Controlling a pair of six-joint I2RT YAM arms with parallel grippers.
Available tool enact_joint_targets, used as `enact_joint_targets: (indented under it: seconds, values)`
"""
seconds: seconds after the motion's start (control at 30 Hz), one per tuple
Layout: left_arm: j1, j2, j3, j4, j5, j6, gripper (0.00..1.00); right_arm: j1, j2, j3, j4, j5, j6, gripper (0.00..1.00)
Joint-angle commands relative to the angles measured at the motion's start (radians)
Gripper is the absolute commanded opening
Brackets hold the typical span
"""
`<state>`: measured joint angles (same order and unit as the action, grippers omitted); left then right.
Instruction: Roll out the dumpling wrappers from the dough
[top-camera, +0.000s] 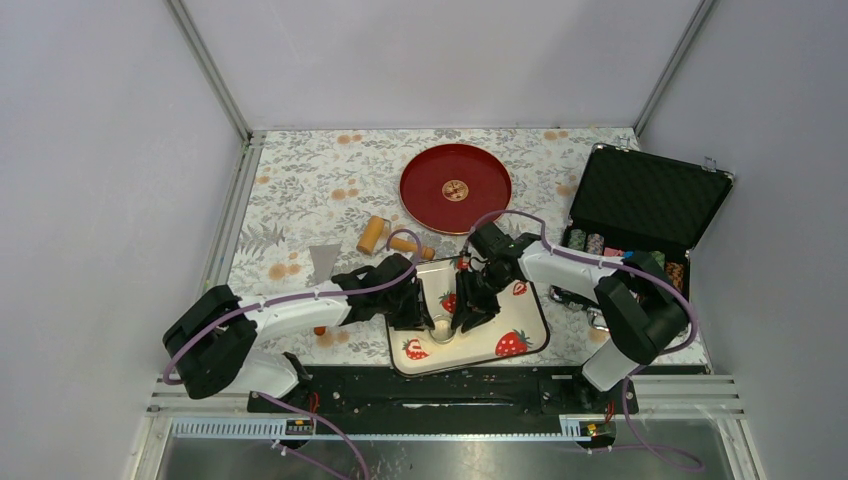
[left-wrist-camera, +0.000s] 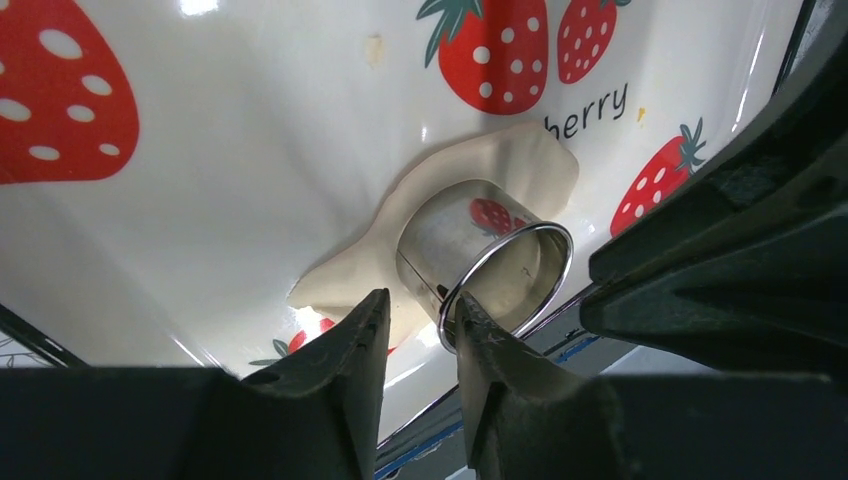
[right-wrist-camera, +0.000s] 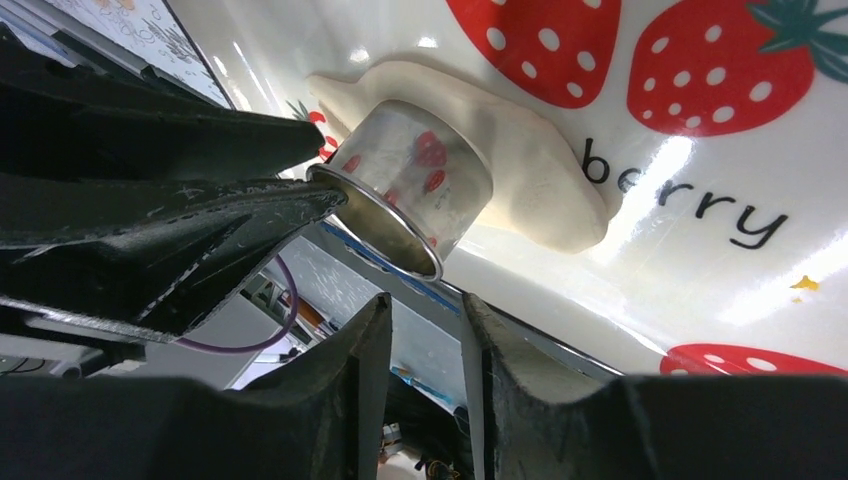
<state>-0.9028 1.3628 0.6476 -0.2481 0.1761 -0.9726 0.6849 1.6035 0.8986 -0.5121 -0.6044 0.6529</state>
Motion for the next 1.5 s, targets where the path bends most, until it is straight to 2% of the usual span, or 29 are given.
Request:
enact_joint_targets:
  seconds: [0.0,0.23,0.3,0.57,1.17,1.47]
  values:
    - [0.003,-0.006,0.014,0.052,0.023,0.001,0.28,0.016,0.035,0.016,0.014,-0.017,-0.001,0.37]
    - [0.002,0.012,0.018,0.049,0.029,-0.001,0.2,0.026,0.07,0.001,0.031,-0.019,-0.006,0.21]
    - [0.003,0.025,0.018,0.049,0.034,-0.002,0.15,0.027,0.078,0.001,0.032,-0.018,-0.011,0.15]
    - [0.002,0.076,0.021,0.045,0.052,-0.006,0.0,0.032,0.099,0.0,0.033,-0.013,-0.023,0.0]
    - [-0.001,0.112,0.009,0.033,0.038,-0.01,0.0,0.038,0.131,-0.016,0.064,-0.005,-0.052,0.0]
    - [-0.011,0.155,0.026,0.007,0.029,-0.014,0.0,0.038,0.178,0.013,-0.002,0.05,-0.095,0.0]
